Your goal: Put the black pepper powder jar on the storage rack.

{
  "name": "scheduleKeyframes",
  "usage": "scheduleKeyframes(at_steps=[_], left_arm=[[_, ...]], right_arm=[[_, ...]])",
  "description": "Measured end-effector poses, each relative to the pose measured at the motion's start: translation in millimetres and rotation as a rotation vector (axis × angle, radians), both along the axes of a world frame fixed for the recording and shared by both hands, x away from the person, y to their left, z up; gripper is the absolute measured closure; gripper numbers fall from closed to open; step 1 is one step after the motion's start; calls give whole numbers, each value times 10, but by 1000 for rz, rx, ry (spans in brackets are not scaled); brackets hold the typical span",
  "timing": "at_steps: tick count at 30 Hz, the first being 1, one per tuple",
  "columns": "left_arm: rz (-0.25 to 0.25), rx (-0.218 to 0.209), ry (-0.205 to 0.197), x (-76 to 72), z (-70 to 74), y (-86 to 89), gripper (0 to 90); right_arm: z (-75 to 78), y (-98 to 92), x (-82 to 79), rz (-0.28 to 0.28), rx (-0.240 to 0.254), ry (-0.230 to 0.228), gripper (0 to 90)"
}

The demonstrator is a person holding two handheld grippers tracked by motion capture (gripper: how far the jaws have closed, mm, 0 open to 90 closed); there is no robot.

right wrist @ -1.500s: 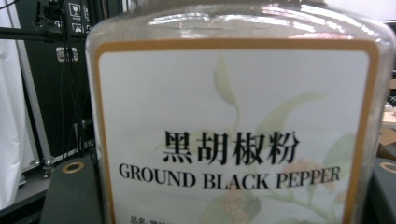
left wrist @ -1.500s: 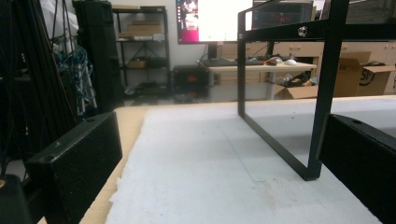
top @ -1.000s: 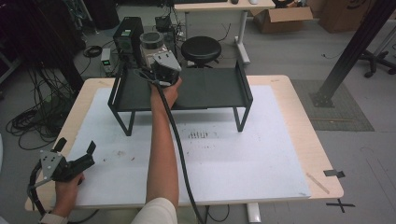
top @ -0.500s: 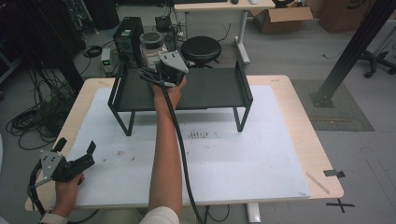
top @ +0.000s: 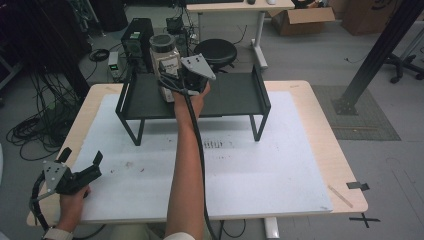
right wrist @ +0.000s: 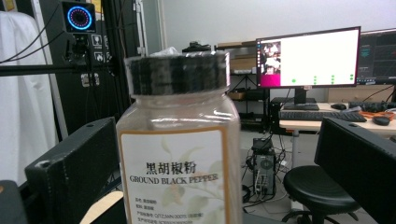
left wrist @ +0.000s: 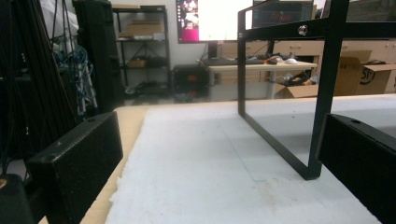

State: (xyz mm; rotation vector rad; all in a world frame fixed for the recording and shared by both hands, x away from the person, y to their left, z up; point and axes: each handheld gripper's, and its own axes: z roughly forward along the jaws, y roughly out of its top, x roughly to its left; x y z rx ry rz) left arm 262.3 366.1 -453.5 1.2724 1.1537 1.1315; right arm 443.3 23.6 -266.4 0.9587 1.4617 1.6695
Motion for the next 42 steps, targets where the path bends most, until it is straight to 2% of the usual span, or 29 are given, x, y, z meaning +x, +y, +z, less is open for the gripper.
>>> scheduleKeyframes(at_steps=[14,21,30,36,42], left_arm=[[2,3,-1,1,0,-6,9],[1,4,-1,-1,0,-5,9],[1,6,-1,0,-1,-6,9],[1,7,1,0,0,-7,9],[1,7,1,1,0,-7,9]], right_arm=[[105,-272,-229,0,10,-32,0],[87,-423,-347,4,0,-40,0],[60,-676,-500,-22,-5,-45,0],[39,-845,-595,-31,14,-51,0],[18,-976,-686,-32,-5,-51,0]])
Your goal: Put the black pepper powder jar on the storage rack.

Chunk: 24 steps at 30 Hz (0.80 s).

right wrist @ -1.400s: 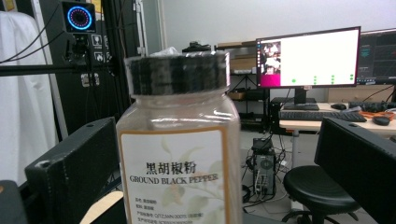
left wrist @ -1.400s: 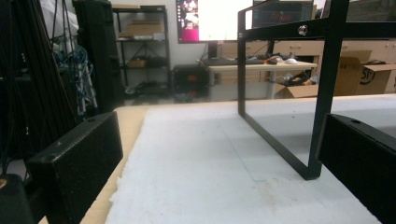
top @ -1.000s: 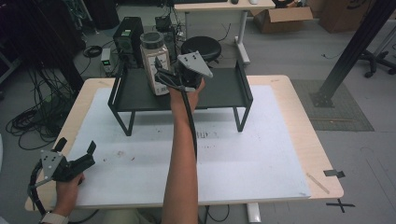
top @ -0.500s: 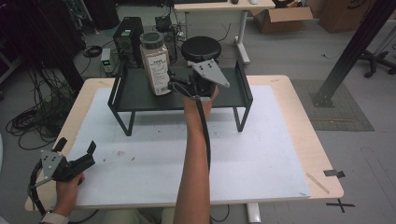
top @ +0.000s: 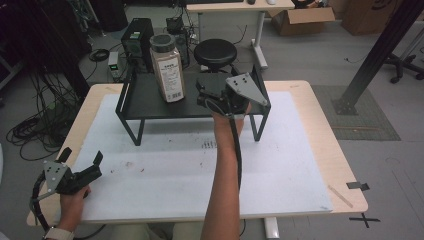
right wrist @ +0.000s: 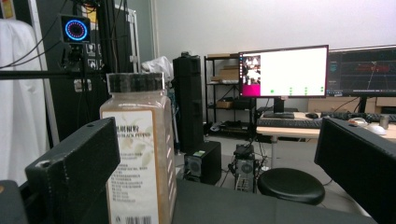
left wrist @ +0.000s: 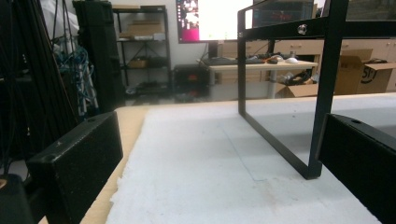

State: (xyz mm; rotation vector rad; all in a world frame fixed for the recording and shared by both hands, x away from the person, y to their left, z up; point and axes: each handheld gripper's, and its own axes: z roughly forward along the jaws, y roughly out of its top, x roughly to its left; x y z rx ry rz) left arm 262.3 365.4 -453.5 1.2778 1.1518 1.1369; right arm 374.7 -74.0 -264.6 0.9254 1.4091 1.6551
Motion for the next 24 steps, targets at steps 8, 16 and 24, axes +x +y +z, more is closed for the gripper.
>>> scheduleKeyframes(at_steps=[8,16,24], left_arm=[[-1,1,-2,-1,0,0,9],[0,0,-2,-2,0,-1,9],[-1,1,-3,-2,-1,-1,9]], right_arm=[[-41,-167,-148,-3,-21,-3,0],[-90,-303,-271,-10,-33,-16,0],[-174,-462,-408,-34,-44,-23,0]])
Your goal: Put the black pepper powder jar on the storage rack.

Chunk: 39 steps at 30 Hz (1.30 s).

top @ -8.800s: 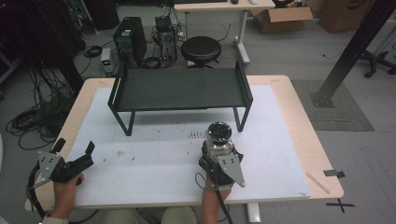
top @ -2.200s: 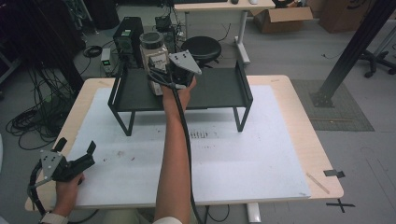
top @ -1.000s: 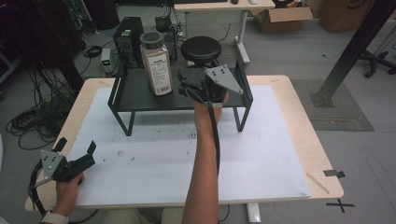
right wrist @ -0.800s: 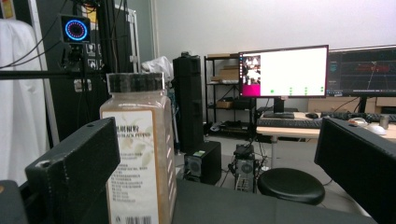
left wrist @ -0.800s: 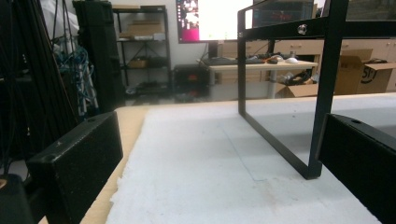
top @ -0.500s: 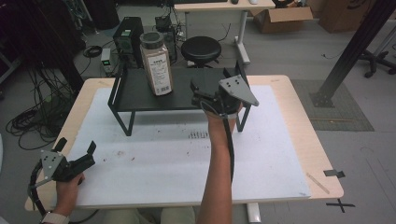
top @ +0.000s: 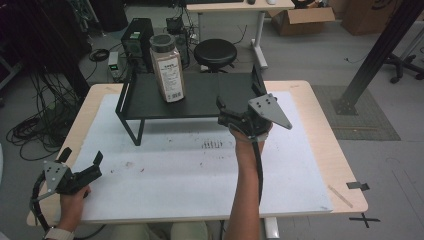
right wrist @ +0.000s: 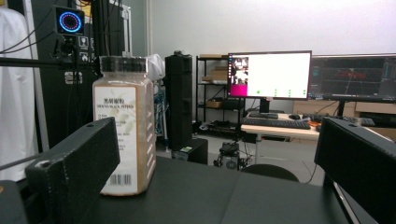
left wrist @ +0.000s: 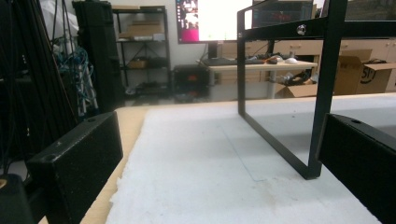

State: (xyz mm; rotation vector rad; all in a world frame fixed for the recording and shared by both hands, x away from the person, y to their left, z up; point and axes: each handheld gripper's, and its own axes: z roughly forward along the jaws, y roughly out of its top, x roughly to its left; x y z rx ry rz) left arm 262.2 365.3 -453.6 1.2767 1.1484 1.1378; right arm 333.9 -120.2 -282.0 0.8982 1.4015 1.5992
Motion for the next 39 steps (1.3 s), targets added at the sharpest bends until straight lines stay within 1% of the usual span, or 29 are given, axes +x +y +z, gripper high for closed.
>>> scheduleKeyframes(at_steps=[4,7,12,26,39], left_arm=[[0,2,1,-2,1,2,9],[-1,1,1,-2,0,1,9],[0,2,1,-2,0,1,9],[0,0,-2,-4,-1,-1,9],[0,1,-3,-3,-1,0,9]], right_arm=[[-77,-88,-76,-22,-12,1,0],[-122,-149,-127,-29,-17,9,0],[-212,-266,-203,-40,-3,8,0],[-656,-505,-349,-61,13,45,0],[-994,-666,-394,-80,29,80,0]])
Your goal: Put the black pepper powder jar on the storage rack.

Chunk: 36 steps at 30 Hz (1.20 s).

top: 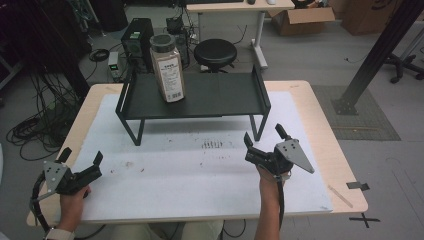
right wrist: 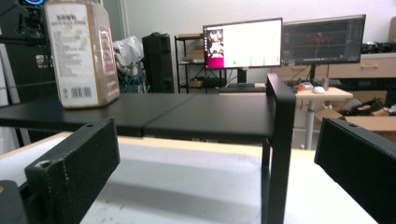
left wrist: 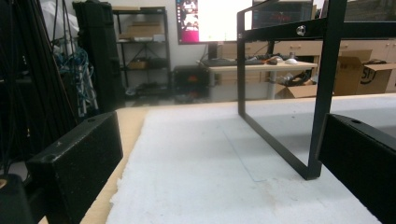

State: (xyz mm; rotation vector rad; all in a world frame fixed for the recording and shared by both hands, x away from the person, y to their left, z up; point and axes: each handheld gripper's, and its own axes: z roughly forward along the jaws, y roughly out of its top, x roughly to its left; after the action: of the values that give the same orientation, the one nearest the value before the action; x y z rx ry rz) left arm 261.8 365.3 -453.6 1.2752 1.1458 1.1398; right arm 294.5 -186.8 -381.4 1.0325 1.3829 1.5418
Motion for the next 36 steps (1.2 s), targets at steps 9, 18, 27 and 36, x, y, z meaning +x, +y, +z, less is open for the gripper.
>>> scheduleKeyframes(at_steps=[9,18,27,36], left_arm=[[1,-1,0,-1,0,-1,9],[1,-2,-1,-2,0,1,9],[1,-2,-1,-2,-1,0,9],[1,0,0,-3,0,1,9]], right_arm=[[-335,-37,-20,-15,3,43,0],[-538,7,-51,-56,-22,31,0],[-665,65,-77,-70,-29,32,0],[-728,107,-93,-87,-58,31,0]])
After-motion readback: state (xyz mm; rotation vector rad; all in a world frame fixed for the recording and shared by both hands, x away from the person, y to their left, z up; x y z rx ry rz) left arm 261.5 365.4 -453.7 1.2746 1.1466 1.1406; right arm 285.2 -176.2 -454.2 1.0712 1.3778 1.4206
